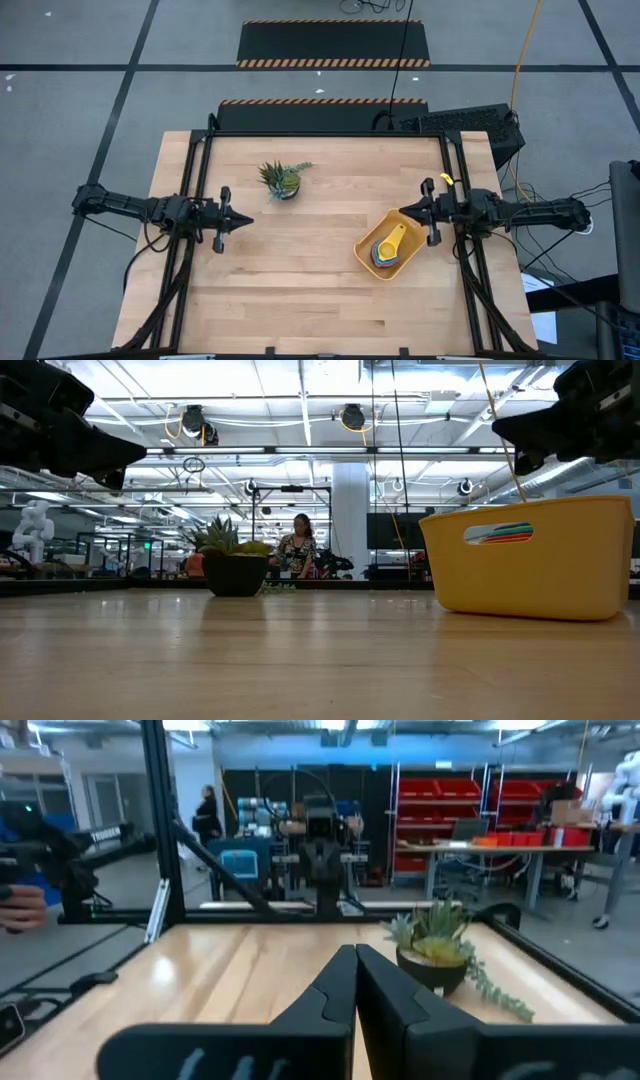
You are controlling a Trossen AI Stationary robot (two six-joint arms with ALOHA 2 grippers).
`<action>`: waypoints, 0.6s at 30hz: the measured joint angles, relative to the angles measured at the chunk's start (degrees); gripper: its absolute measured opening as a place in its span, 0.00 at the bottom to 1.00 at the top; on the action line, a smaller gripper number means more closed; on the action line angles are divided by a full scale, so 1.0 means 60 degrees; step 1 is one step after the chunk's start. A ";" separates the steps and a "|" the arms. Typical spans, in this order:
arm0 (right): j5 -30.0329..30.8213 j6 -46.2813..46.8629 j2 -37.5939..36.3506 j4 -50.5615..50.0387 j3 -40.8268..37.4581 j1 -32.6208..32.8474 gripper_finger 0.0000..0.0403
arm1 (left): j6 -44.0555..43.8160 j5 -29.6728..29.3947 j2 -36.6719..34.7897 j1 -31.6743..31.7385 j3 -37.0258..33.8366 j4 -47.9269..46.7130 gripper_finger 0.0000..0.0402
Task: Nest measuring cups in basket
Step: Return to Home Position
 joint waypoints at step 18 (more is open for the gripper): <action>-0.0010 0.0033 0.0004 -0.0716 0.0004 0.0004 0.00 | -0.0018 0.0011 0.0000 0.0000 0.0000 0.0036 0.09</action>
